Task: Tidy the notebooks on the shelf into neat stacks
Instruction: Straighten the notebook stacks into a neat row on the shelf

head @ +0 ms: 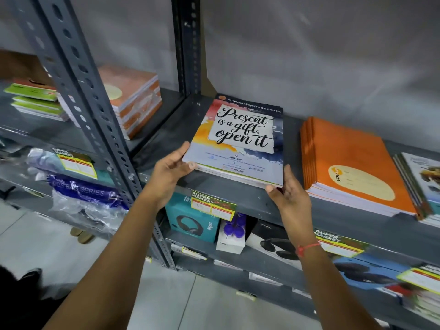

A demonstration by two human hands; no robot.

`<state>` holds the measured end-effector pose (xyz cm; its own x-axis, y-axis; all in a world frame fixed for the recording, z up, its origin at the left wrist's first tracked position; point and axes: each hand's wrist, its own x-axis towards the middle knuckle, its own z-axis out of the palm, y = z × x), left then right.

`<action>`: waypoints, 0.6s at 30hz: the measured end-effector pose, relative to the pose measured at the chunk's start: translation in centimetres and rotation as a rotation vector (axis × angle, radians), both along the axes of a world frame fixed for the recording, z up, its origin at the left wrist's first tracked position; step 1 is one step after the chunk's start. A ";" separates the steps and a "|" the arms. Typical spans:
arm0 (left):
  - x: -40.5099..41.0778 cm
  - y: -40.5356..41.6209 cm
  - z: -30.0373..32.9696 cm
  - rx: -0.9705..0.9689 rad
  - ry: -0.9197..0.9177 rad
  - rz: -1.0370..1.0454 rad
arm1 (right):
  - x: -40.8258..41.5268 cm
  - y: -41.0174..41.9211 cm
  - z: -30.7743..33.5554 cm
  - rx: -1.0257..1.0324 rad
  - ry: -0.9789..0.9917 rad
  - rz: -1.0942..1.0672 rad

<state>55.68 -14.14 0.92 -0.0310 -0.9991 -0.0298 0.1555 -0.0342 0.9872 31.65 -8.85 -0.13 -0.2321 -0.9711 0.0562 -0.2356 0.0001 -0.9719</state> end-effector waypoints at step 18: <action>-0.7 -0.5 0.2 0.044 0.002 0.178 | 1.1 -0.3 0.6 -0.024 -0.046 -0.194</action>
